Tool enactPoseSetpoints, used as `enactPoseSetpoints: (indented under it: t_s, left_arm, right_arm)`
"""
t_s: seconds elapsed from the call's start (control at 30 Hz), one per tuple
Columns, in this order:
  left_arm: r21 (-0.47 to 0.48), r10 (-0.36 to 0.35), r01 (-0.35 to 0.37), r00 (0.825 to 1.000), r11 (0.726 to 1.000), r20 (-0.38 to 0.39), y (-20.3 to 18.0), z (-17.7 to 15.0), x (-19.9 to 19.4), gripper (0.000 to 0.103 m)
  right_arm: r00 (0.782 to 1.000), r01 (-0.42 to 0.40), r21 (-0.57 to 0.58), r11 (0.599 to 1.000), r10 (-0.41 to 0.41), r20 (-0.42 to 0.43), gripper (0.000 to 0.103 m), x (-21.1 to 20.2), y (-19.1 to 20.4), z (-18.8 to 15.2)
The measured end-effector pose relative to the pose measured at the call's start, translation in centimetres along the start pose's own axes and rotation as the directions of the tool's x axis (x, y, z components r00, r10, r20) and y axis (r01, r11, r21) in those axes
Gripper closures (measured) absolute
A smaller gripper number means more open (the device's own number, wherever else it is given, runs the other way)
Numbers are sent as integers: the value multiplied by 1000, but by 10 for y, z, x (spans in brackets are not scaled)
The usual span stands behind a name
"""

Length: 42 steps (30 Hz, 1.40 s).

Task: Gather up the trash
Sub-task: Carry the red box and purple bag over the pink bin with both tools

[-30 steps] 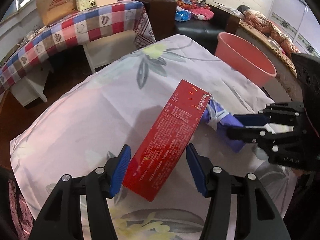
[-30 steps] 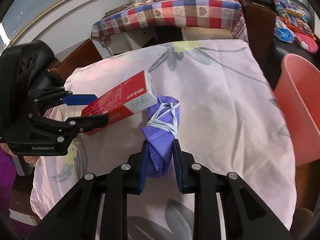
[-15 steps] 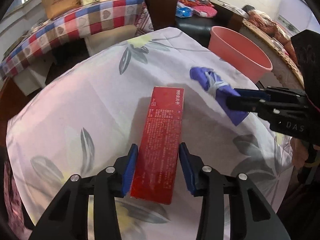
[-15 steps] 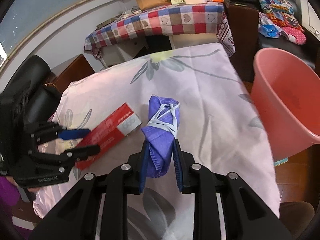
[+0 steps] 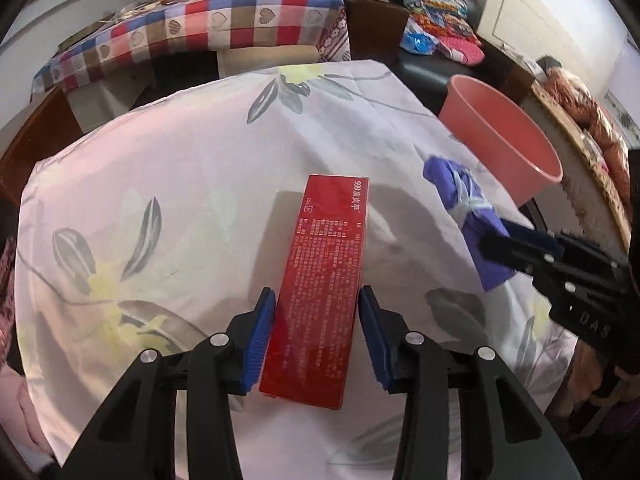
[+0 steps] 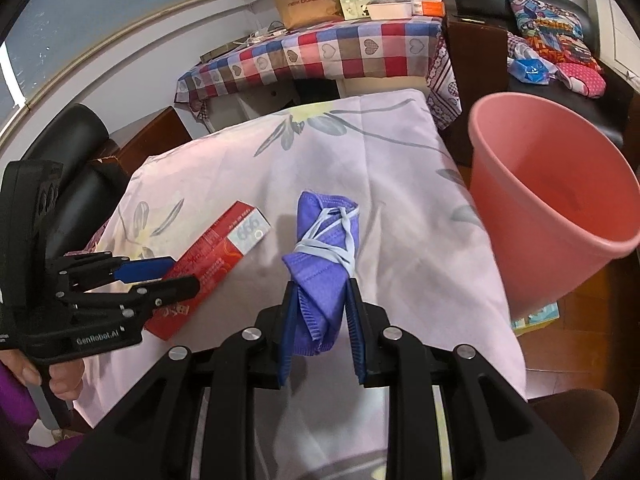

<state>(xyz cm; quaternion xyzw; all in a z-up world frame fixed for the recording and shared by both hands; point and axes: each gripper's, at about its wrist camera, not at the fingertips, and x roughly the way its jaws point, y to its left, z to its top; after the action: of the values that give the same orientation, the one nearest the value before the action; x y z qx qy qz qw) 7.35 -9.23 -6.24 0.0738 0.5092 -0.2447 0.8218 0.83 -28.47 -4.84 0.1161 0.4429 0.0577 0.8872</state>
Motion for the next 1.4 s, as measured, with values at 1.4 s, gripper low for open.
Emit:
enactPoseSetpoints:
  t_s: [1.4]
  left_arm:
    - [32,-136,135,989,990,57,-230,165,82,62]
  right_arm:
    - [939,276,237,931,-314,141,79,-41,-200,60]
